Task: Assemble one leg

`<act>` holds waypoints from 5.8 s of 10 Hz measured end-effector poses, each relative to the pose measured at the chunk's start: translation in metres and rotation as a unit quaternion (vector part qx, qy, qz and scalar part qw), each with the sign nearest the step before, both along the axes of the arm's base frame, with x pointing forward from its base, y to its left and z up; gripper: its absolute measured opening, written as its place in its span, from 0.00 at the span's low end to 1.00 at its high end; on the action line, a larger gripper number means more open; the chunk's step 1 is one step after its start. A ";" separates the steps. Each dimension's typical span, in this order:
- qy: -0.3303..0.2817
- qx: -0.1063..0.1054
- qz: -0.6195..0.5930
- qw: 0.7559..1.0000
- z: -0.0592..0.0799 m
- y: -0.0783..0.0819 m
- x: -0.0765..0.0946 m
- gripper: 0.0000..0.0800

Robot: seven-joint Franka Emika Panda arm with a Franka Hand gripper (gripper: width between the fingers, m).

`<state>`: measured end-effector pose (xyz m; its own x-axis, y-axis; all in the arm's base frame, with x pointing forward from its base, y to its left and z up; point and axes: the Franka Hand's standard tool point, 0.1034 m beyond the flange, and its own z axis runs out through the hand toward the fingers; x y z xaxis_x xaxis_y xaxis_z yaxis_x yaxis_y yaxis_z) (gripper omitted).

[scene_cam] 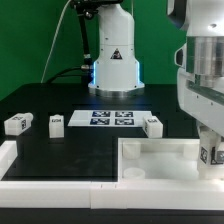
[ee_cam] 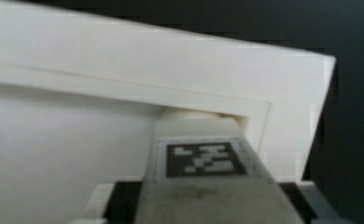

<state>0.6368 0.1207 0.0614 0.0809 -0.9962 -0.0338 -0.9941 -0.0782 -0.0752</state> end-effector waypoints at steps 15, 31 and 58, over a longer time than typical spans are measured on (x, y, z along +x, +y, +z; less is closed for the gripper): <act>-0.031 -0.057 0.627 0.777 0.004 -0.003 0.003 0.81; -0.001 -0.016 0.193 0.981 0.000 -0.006 0.004 0.36; -0.011 -0.074 0.729 0.680 0.006 0.002 0.005 0.81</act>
Offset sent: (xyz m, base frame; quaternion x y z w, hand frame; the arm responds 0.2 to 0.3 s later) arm 0.0000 0.0000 0.0000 0.0000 0.0000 0.0000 1.0000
